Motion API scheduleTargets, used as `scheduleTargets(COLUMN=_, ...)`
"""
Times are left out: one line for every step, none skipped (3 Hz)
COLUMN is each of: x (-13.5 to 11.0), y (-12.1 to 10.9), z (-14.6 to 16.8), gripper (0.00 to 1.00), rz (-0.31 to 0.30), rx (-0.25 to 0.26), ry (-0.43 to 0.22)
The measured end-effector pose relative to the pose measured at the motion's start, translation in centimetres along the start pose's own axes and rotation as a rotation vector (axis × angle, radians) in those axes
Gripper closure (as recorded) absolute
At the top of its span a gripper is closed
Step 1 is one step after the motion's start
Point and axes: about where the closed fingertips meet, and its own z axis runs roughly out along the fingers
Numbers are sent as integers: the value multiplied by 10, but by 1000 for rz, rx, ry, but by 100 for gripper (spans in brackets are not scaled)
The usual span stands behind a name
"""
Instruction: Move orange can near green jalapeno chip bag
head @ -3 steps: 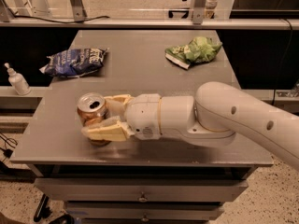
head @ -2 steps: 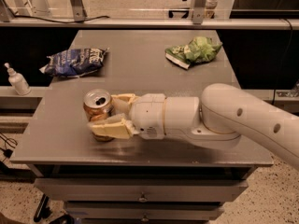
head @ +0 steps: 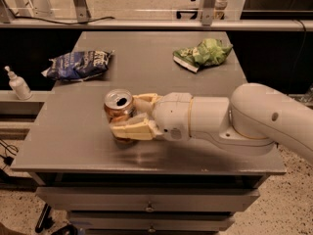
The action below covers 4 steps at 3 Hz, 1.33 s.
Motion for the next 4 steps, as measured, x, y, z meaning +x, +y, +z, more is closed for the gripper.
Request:
scheduleTargets(x=-4, y=-22, z=-35, gripper=100, rz=-25, rx=67, ry=39)
scheduleTargets(x=-14, y=-50, z=-83, gripper=100, rz=-55, rx=159, ry=75)
scheduleTargets(x=-14, y=-50, z=-83, gripper=100, rz=-55, rx=159, ry=75)
scheduleTargets(x=-8, y=-66, z=-88, gripper=100, rz=-54, rx=191, ry=75)
